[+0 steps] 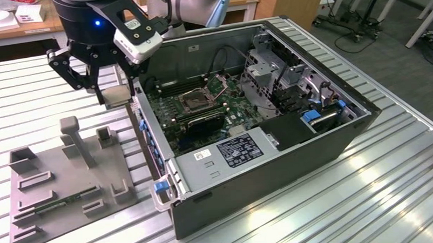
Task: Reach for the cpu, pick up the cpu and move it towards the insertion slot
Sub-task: 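Pick up the cpu and move it towards the insertion slot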
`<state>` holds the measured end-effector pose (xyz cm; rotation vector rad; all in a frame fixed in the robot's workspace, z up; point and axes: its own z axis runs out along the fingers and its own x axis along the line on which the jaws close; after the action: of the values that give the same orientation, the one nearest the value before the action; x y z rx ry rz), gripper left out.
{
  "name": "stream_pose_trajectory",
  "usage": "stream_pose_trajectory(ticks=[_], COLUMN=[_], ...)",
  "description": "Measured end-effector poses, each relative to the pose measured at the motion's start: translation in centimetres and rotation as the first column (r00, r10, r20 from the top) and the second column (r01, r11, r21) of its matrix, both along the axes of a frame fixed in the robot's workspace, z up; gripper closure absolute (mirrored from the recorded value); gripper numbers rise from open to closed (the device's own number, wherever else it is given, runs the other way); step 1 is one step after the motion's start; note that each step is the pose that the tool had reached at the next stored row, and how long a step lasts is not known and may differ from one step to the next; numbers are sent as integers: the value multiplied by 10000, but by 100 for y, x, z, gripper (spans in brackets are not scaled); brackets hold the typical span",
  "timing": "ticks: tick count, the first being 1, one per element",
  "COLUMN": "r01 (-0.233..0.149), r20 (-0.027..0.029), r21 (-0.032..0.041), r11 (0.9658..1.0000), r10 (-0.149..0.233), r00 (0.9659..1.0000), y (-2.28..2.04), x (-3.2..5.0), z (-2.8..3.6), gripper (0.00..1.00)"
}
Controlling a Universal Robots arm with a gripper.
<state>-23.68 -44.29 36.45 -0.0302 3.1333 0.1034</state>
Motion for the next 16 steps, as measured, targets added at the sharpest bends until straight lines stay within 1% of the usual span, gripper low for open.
stream_pose_trajectory(ticks=[5,16], r01=[0,-2], r20=[0,0], r21=[0,0], r11=[10000,10000], r10=[0,2], r00=[10000,10000], y=[0,0], x=[46,66], z=[0,0], gripper=[46,46])
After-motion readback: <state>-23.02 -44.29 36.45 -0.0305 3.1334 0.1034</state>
